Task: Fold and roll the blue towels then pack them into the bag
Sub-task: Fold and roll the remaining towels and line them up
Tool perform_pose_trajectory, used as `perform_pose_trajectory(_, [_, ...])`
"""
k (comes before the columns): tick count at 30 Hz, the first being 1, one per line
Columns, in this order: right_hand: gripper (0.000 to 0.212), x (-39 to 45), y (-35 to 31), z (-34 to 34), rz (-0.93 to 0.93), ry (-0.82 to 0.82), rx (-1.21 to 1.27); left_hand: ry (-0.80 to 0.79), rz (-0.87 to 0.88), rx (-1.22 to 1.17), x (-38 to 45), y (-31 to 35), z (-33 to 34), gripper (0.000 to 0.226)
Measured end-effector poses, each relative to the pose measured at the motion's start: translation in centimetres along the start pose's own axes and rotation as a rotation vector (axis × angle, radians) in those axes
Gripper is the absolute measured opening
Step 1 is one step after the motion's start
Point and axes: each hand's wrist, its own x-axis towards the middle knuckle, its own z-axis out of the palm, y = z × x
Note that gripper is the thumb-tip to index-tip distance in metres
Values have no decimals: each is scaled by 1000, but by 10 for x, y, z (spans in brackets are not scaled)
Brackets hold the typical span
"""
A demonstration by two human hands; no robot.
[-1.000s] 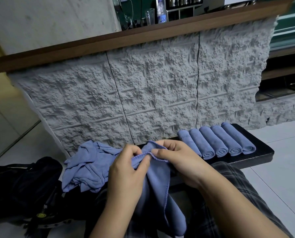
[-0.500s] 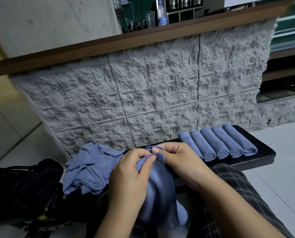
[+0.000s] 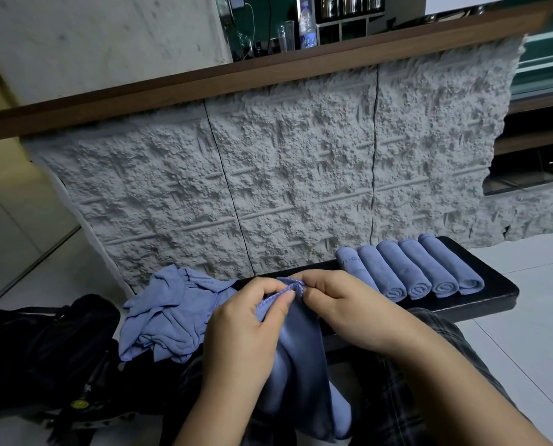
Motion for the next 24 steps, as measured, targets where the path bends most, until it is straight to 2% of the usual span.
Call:
perform_pose_trajectory(6, [25,3,5,2,-21,-11,-102,-9,47,102,-1,0,0,18])
perform_pose_trajectory(8, [24,4,5,2,-14,-19,-93,-7,86,136,-1,0,0,11])
perform_pose_trajectory(11, [33,5,5,6,-23,-6,-62,23,157,171,4,1,1,17])
perform_pose_trajectory(15, [31,12,2,1,-59,163,-77,-45,109,199,20,11,0,15])
perform_pose_trajectory(19, [22,21,3,-18,-51,269,-134,-138,313,280,44,4,-4,21])
perform_pose_trajectory(22, [23,26,10,-39,-24,461,-78,-148,450,441,58,-16,-8,25])
perform_pose_trajectory(24, [24,30,18,-53,37,559,-25,-141,470,556,64,-33,-14,22])
